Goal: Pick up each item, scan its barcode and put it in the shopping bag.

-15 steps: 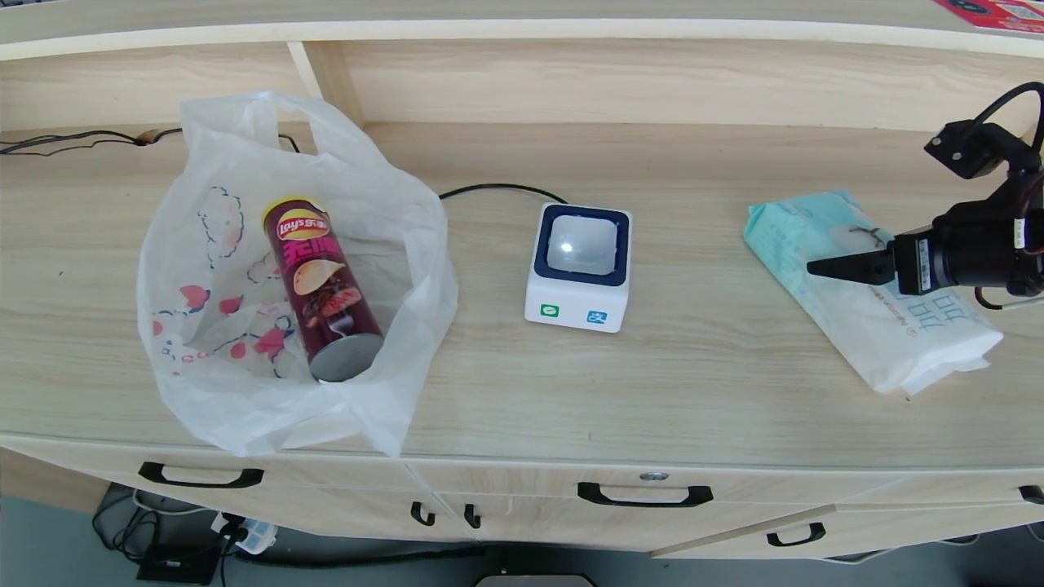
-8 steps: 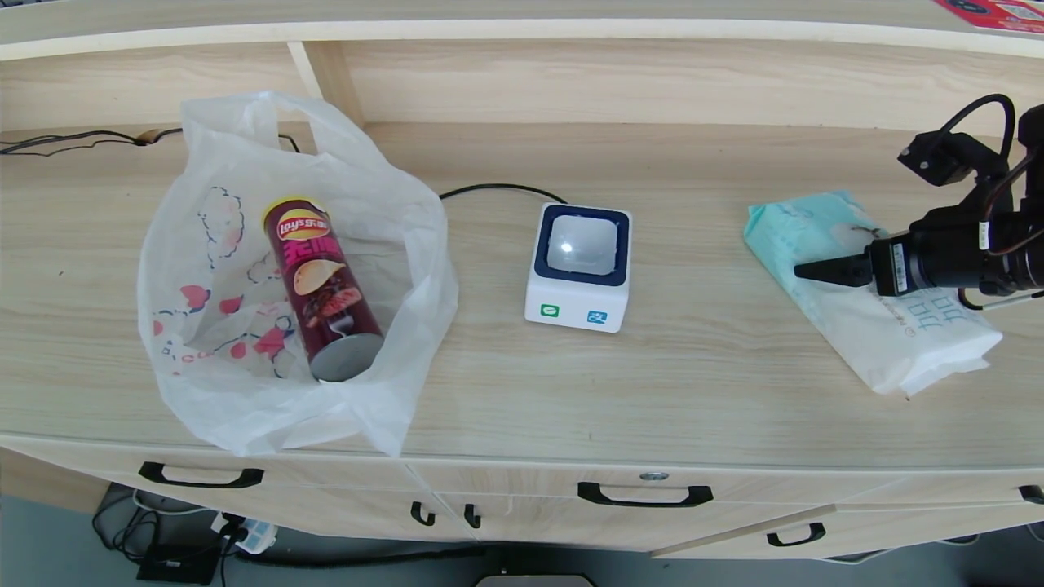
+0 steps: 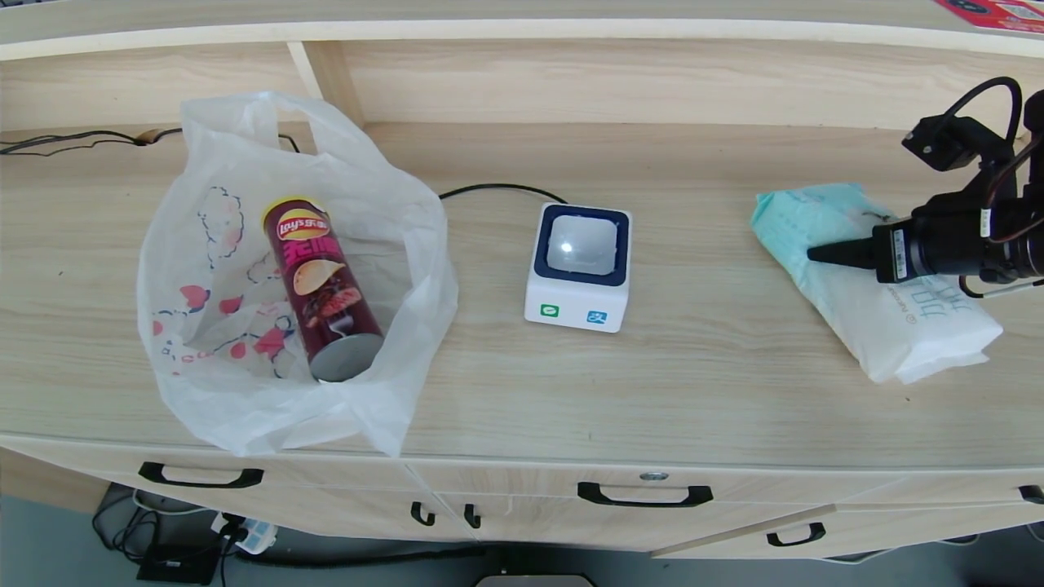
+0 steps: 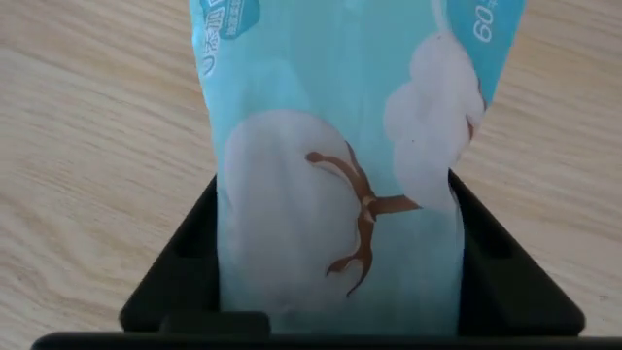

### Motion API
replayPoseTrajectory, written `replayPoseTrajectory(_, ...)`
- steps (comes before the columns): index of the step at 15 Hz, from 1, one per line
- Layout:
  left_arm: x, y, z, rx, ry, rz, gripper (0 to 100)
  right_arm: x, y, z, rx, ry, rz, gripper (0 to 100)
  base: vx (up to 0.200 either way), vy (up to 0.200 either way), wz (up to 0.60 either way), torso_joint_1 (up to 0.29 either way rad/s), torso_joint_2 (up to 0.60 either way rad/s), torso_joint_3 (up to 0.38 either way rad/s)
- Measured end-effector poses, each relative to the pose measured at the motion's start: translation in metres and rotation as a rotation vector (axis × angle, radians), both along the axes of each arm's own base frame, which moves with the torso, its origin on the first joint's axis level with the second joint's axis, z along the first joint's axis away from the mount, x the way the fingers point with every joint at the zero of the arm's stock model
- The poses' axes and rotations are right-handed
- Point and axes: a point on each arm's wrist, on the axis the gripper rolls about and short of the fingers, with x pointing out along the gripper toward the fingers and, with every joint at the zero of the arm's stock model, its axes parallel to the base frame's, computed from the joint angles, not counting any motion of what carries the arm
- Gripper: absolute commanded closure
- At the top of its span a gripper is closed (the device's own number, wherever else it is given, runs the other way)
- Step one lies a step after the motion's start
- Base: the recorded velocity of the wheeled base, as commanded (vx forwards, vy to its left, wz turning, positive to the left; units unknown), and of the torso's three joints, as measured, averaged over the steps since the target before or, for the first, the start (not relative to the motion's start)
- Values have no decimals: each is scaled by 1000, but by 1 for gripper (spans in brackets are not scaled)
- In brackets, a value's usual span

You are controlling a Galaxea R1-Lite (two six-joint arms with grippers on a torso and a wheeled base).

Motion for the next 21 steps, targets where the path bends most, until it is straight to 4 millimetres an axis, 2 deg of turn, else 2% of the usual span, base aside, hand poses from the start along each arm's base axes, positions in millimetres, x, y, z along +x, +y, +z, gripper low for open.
replayPoseTrajectory(3, 0, 0, 0, 0, 0, 0, 0, -4, 0, 6, 18, -14, -6, 100, 0, 0, 0, 0, 0, 0)
replayPoseTrajectory(6, 0, 0, 0, 0, 0, 0, 0, -18, 4, 20, 35, -57, 0, 100, 0, 0, 0, 0, 0, 0)
replayPoseTrajectory(8, 0, 0, 0, 0, 0, 0, 0, -38, 13, 41, 72, -120, 20, 100, 0, 0, 0, 0, 0, 0)
replayPoseTrajectory(10, 0, 0, 0, 1, 0, 0, 0, -66, 28, 64, 95, -204, 85, 100, 0, 0, 0, 0, 0, 0)
replayPoseTrajectory(14, 0, 0, 0, 1, 0, 0, 0, -120, 58, 90, 165, -332, 258, 100, 0, 0, 0, 0, 0, 0)
replayPoseTrajectory(15, 0, 0, 0, 1, 0, 0, 0, -130, 60, 90, 198, -339, 274, 100, 0, 0, 0, 0, 0, 0)
replayPoseTrajectory(18, 0, 0, 0, 0, 1, 0, 0, -165, 57, 60, 323, -246, 290, 100, 0, 0, 0, 0, 0, 0)
replayPoseTrajectory(19, 0, 0, 0, 0, 1, 0, 0, -175, 57, 47, 413, -175, 283, 100, 0, 0, 0, 0, 0, 0)
replayPoseTrajectory(21, 0, 0, 0, 0, 3, 0, 0, -188, 60, 36, 573, -76, 284, 100, 0, 0, 0, 0, 0, 0)
